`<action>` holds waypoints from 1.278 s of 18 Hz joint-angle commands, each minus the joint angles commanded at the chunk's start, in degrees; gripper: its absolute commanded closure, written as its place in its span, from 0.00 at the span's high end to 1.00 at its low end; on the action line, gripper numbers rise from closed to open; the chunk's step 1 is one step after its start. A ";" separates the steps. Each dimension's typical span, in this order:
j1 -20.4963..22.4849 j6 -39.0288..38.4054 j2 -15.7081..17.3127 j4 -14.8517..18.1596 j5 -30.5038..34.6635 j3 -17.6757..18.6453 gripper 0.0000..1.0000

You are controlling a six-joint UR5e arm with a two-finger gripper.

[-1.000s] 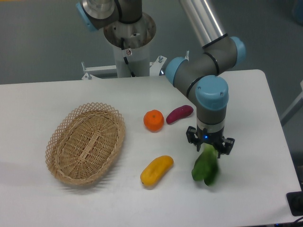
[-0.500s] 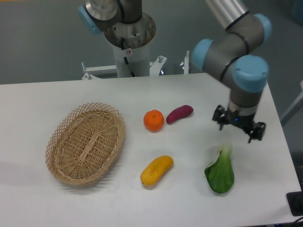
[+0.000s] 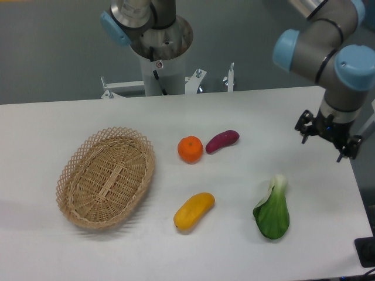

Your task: Place the green vegetable on the table

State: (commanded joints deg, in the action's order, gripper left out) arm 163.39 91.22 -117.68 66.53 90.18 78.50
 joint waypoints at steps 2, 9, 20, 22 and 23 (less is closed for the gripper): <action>1.05 0.27 -1.06 0.79 -0.09 -1.59 1.00; 2.37 2.64 -2.38 0.89 -1.23 -2.12 1.00; 3.52 4.67 -2.56 0.62 -2.55 -1.86 1.00; 3.52 4.67 -2.56 0.53 -2.55 -1.77 1.00; 3.52 4.58 -2.56 0.53 -2.55 -1.77 1.00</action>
State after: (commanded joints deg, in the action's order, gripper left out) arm 166.90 95.80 -120.23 67.06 87.63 76.73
